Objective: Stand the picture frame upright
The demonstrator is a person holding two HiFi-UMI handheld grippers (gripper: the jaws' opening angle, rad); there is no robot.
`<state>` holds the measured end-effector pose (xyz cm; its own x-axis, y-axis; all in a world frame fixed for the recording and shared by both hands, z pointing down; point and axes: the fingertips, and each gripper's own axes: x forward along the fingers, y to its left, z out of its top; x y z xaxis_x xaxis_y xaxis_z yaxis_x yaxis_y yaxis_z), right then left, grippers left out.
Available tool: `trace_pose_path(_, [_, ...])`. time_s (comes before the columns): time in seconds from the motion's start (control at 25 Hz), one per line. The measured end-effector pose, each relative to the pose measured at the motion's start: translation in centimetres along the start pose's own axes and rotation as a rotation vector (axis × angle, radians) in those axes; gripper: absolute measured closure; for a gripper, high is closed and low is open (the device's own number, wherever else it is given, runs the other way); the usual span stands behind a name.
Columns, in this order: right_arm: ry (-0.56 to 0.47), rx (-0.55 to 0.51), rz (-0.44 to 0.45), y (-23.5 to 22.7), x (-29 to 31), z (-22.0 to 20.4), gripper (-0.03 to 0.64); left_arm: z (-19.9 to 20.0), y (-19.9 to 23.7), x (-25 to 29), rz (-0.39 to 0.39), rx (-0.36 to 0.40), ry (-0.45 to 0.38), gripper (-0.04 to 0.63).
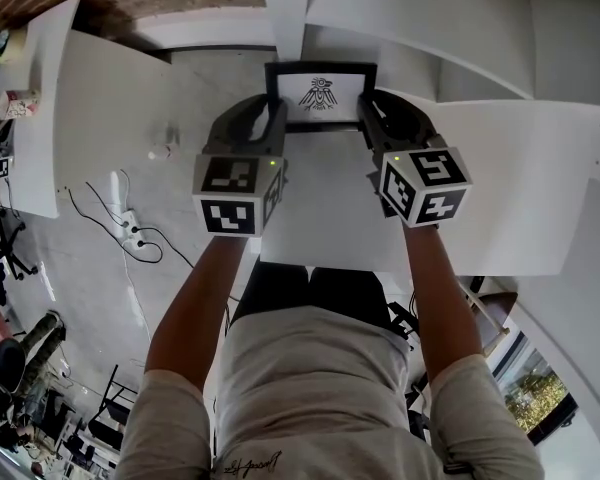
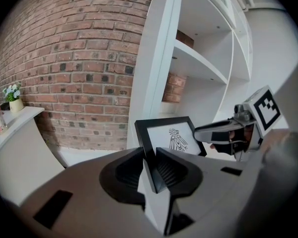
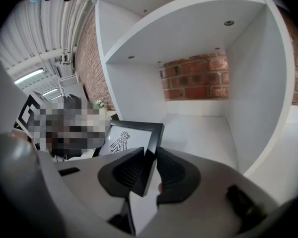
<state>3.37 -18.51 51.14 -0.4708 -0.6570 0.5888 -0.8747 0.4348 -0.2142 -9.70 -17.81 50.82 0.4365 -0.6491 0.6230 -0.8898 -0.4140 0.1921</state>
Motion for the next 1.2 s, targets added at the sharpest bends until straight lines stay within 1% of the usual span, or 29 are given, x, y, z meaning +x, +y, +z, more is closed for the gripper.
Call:
trace_pose_path(0.28, [0.009,0.018,-0.013,-0.4,0.7,-0.4,0.529,-0.6,0.4,0.9,0.016,0.003,0.016,0.508])
trace_pose_path(0.52, [0.007,0.033,-0.011,-0.9,0.8,-0.7,0.534,-0.6,0.2,1.4,0.025,0.030,0.016,0.509])
trace_pose_path(0.72, [0.005,0.044,-0.030,-1.0,1.3,-0.6,0.541,0.0,0.8,1.8,0.027,0.036,0.006,0.518])
trace_pose_path(1.2, [-0.017,0.033,-0.053,-1.5,1.2,0.2,0.543,0.5,0.9,2.3,0.028,0.051,0.000,0.525])
